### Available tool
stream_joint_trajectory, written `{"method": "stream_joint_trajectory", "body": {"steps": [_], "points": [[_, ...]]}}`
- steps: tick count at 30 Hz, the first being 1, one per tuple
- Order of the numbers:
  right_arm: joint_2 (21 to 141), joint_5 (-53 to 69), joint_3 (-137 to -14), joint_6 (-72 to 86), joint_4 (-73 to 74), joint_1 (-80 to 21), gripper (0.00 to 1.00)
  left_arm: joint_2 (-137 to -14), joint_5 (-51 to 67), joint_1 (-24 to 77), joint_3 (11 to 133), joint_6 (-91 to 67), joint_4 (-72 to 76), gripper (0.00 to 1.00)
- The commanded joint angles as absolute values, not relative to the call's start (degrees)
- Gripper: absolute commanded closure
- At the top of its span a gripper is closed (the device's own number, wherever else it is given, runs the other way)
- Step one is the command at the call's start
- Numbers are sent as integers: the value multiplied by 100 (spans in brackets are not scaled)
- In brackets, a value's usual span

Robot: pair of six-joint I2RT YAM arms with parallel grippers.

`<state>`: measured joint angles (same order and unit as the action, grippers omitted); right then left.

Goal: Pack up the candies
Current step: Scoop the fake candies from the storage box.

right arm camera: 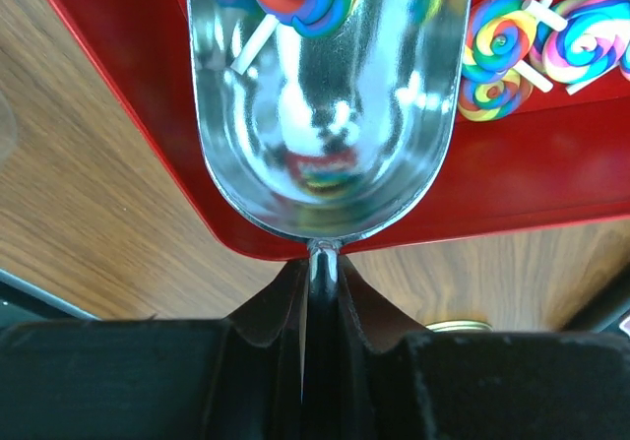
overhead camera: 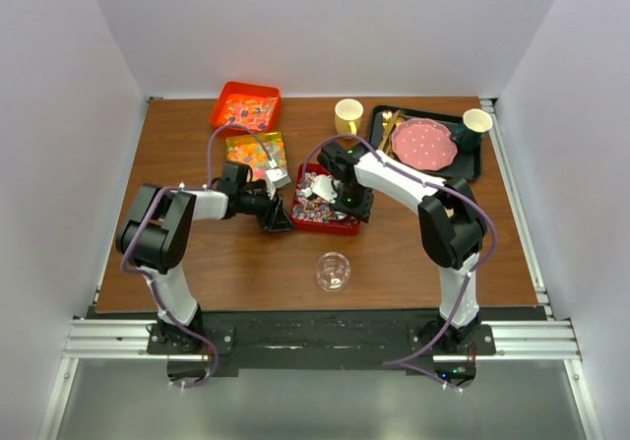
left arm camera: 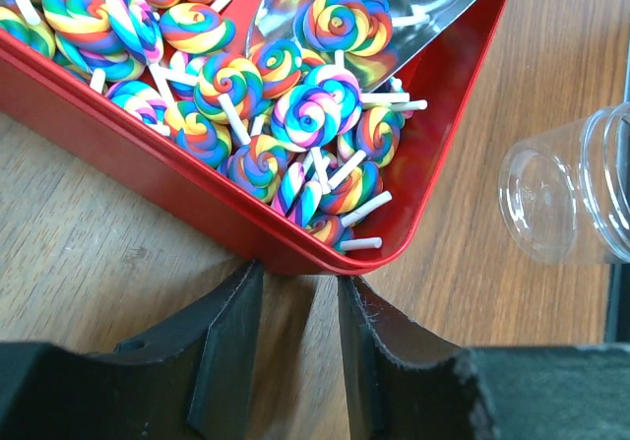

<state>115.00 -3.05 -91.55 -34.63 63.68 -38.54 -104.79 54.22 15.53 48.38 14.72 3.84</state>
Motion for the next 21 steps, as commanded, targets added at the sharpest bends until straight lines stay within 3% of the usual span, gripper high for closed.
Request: {"method": "stream_joint_trajectory", "body": {"steps": [1, 5, 10, 15, 21], "points": [[11620, 1110, -8773, -3891, 4689, -4438, 100, -10283, 5959, 1916, 4632, 1432, 1397, 59], [11548, 668, -8517, -5077, 4307, -4430, 100, -10257, 6047, 1977, 4570, 1678, 1406, 59], [11714, 764, -8226, -5449, 3735, -4456, 100, -10169, 6012, 2057, 4500, 1898, 1415, 59], [12638, 2274, -9910, -4273, 5236, -4140, 100, -10072, 5941, 2083, 4316, 1916, 1608, 59], [12568, 3225, -9887, -4114, 5746, -4026, 100, -10020, 5880, 2092, 4192, 1828, 1820, 59]]}}
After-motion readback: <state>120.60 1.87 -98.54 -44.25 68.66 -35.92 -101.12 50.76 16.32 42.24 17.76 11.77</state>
